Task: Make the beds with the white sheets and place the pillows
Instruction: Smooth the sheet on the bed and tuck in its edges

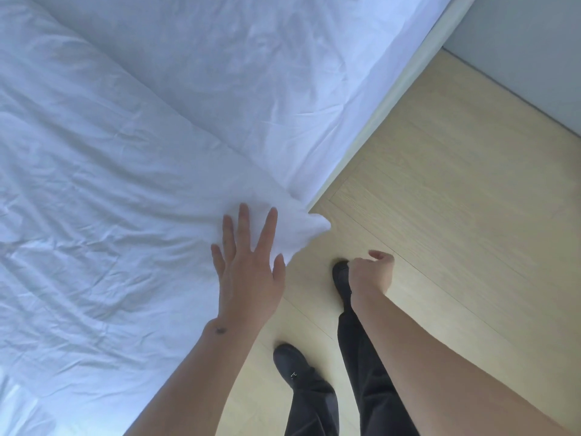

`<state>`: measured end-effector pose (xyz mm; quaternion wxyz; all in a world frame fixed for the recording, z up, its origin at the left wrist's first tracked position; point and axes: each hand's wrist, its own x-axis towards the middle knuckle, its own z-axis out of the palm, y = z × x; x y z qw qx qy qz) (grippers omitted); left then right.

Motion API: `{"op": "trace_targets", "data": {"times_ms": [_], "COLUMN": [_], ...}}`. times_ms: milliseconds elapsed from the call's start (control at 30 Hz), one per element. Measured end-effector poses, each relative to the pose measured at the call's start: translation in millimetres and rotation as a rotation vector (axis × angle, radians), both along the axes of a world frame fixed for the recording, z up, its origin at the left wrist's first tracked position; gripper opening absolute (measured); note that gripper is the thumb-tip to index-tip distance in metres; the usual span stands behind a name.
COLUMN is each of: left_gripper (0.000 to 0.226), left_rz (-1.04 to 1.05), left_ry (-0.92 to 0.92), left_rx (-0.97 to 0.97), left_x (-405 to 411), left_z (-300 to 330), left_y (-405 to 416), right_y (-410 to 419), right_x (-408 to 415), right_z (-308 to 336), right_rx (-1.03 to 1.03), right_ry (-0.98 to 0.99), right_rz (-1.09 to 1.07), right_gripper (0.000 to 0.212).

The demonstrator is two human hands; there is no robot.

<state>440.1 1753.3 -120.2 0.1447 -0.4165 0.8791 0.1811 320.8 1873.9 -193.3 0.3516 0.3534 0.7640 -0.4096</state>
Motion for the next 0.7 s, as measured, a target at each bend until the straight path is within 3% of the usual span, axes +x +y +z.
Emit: {"op": "trace_targets", "data": {"times_ms": [67, 200, 333, 400, 533, 633, 700], "left_gripper": [0.082, 0.073, 0.058, 0.056, 0.059, 0.068, 0.074], "left_rz": [-0.010, 0.111, 0.307, 0.395, 0.656, 0.676, 0.712], "left_ry": [0.000, 0.021, 0.028, 0.026, -0.108, -0.191, -0.188], "left_rx": [-0.006, -0.013, -0.099, -0.176, -0.222, -0.099, 0.032], "left_x": [6, 27, 80, 117, 228, 269, 277], "left_z": [-3, 4, 19, 19, -25, -70, -77], "left_y": [1, -6, -34, -61, -79, -22, 24], "right_y": [-5, -63, -140, -180, -196, -128, -83], "right_x": [0, 11, 52, 68, 101, 137, 159], "right_z": [10, 58, 103, 109, 45, 2, -3], "right_rx": [-0.050, -0.282, -0.565, -0.561, -0.097, 0.098, 0.215], "right_ry": [0.189, 0.747, 1.043, 1.175, 0.972, 0.870, 0.619], "right_rz": [0.402, 1.062, 1.489, 1.684, 2.004, 2.110, 2.199], "right_gripper": [0.051, 0.059, 0.054, 0.053, 0.065, 0.070, 0.080]}}
